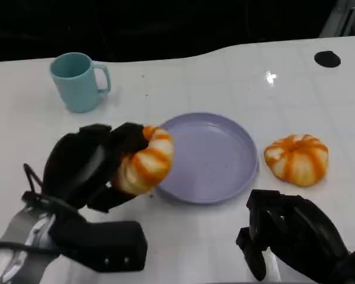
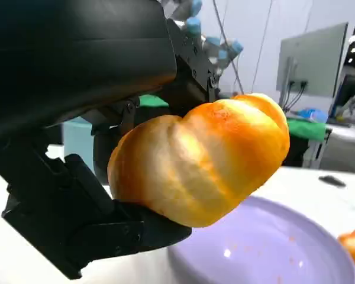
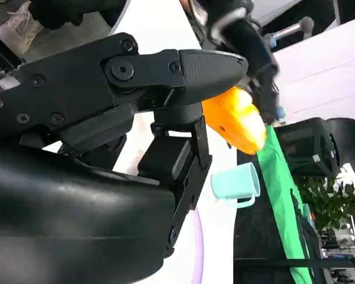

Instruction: Grasp the bread from the table and place it into the plate.

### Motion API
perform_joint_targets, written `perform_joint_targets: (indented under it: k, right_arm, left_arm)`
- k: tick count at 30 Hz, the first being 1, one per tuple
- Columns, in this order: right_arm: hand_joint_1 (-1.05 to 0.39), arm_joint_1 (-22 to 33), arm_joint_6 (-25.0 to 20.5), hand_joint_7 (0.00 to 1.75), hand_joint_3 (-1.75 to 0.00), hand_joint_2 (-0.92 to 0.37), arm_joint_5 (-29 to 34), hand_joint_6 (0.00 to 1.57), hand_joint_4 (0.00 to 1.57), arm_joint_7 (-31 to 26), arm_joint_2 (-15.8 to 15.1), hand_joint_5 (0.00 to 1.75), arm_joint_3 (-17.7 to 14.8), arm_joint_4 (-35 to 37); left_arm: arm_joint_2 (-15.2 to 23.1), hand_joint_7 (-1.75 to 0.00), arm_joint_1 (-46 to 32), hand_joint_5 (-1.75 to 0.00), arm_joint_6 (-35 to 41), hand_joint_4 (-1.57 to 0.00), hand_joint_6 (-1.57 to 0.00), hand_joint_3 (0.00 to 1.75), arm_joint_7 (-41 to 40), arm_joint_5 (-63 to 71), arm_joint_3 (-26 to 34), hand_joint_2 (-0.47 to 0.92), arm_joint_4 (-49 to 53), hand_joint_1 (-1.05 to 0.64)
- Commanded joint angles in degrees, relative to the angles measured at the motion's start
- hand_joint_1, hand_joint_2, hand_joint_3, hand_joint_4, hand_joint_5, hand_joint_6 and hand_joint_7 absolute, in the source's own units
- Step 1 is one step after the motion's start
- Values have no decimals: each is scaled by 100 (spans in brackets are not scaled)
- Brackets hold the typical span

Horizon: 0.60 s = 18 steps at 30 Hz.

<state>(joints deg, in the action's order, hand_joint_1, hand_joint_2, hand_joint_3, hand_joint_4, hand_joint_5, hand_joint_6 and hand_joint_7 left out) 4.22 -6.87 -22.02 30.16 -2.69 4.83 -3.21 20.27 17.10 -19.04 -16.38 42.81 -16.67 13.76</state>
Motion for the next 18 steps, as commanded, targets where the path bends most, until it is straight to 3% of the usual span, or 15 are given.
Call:
perform_joint_targets:
  k: [1,6,7,9,10,13,18]
  right_arm:
    - [-93,-5,-60,152,-34,-92,-47,103,122,2,-66,167,-76,-2]
    - [-93,-17,-82,153,-34,-92,-33,103,121,-23,-58,167,-81,6]
    - [-94,-17,-91,152,-34,-91,-37,104,122,-27,-56,167,-81,2]
    - [-93,-5,-85,152,-34,-91,-27,104,122,-28,-66,167,-78,-21]
    - [-93,0,-87,151,-34,-91,-27,103,121,-27,-69,167,-79,-31]
    - [-93,0,-40,151,-35,-92,-19,103,121,-9,-70,166,-83,-14]
    - [-92,11,-85,151,-35,-92,-51,102,120,-1,-74,166,-84,-43]
  left_arm:
    - [-209,-175,567,-175,-70,-90,-71,132,-234,140,-199,32,577,-17]
    - [-506,-175,1234,-175,-45,-92,-71,129,-386,375,-516,31,1288,-16]
    - [-551,-155,1333,-175,-10,-92,-78,126,-361,399,-564,33,1395,-17]
    - [-668,-140,1564,-175,68,-91,-84,124,-304,420,-671,35,1679,-18]
    - [-709,-155,1648,-175,88,-91,-80,123,-303,420,-712,36,1793,-19]
    - [-852,-172,1950,-175,91,-92,-75,123,-361,422,-861,40,2278,-20]
    - [-1092,-175,2403,-175,6,-94,-74,122,-521,385,-1057,42,3148,-21]
